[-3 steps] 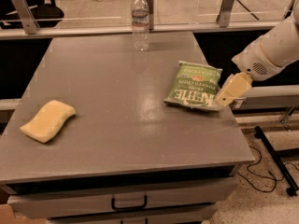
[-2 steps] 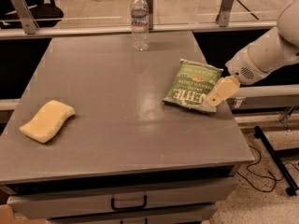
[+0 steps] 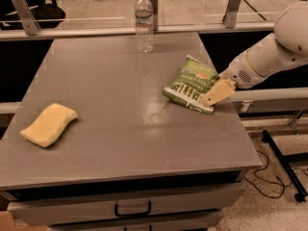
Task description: Move green jalapeno chip bag near sponge
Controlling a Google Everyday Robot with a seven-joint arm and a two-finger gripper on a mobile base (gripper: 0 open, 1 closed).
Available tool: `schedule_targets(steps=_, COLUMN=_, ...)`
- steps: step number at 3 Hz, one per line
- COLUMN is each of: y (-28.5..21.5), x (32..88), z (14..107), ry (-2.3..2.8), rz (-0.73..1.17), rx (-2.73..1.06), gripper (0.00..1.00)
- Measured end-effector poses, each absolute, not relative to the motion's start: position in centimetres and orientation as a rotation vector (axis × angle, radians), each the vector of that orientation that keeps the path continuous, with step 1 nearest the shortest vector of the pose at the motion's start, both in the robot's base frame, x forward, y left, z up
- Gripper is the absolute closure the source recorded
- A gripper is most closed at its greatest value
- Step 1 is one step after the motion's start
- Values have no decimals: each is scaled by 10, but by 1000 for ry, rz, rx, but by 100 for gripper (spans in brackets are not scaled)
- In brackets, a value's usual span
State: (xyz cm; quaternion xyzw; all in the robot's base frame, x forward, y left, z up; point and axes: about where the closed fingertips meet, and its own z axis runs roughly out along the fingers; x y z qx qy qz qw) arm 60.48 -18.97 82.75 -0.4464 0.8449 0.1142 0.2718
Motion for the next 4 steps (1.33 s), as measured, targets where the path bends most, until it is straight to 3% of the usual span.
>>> schedule_targets(steps=2, y=-194, x=606, z=858, ry=2213, rz=276, rx=-1211, gripper=87)
schedule_targets(steps=3, y=-199, x=602, z=895, ry=2138, rz=261, rx=-1222, gripper=100)
schedule_targets(steps=4, y=-189, x=593, z=931, ry=2031, rz=287, rx=-1285, gripper=100)
